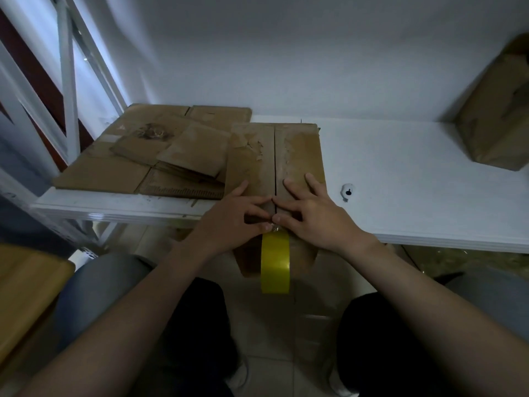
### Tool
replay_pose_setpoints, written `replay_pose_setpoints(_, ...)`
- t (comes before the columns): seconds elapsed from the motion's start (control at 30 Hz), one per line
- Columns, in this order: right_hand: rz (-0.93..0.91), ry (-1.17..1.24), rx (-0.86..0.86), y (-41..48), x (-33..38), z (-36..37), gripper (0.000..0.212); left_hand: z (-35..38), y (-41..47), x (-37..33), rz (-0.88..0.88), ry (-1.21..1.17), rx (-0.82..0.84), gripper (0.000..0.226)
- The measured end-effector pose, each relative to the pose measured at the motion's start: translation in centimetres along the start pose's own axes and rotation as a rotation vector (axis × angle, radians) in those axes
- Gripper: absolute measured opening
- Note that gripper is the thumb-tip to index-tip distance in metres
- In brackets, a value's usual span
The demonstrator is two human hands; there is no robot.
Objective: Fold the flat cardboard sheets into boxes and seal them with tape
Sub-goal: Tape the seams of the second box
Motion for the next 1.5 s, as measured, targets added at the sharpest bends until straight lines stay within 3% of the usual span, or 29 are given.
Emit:
replay_pose_setpoints(0.17,-0.005,-0.235,0.013,1.0,0.7,-0.2,0.066,-0.5,0.0,-0.4,-0.046,-0.044,-0.047,0.024)
replay_pose_setpoints(0.33,-0.071,-0.376,0.03,1.1,1.1,0.1,0.066,-1.3,-3.5,-0.5,-0.288,0.0,-0.294,0.022)
replay_pose_setpoints(0.5,-0.097,-0.364,-0.001,1.2,0.9,0.8,0.063,3.5,-5.1,-1.3,-0.474,-0.597,-0.092,0.047)
replay_pose_setpoints(0.7,-0.087,-0.316,0.033,1.3,0.3,1.1,0.064,6.8,-5.2,0.2,-0.586,-0.798,-0.15,0.057)
replay_pose_setpoints(0.83,-0.098,-0.33,0.006,1.4,0.6,1.1,0.063,8.4,-5.6,0.6,-0.63,-0.779,-0.073,0.053)
replay_pose_setpoints(0.93,-0.113,-0.341,0.01,1.3,0.6,1.0,0.065,10.3,-6.4,0.9,-0.747,-0.924,-0.018,0.04)
replay_pose_setpoints(1.0,-0.113,-0.38,-0.007,1.2,0.6,1.0,0.067,10.8,-6.2,1.0,-0.746,-0.939,-0.002,0.028)
replay_pose_setpoints(1.2,-0.17,-0.606,-0.085,1.7,0.8,1.6,0.078,10.7,-4.8,2.0,-0.751,-0.949,0.016,0.042)
replay_pose_setpoints(1.5,-0.136,-0.637,-0.173,2.7,0.1,1.4,0.081,10.0,-3.4,2.4,-0.659,-0.942,-0.093,0.045)
Point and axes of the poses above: each hand's wrist, its own y-axis towards the middle knuckle, its own z-axis out of the palm, x = y × z, the point moved 7 cm from there along y, towards the middle knuckle, and after that the axes turned 2 degrees about z, right-handed, at the moved point
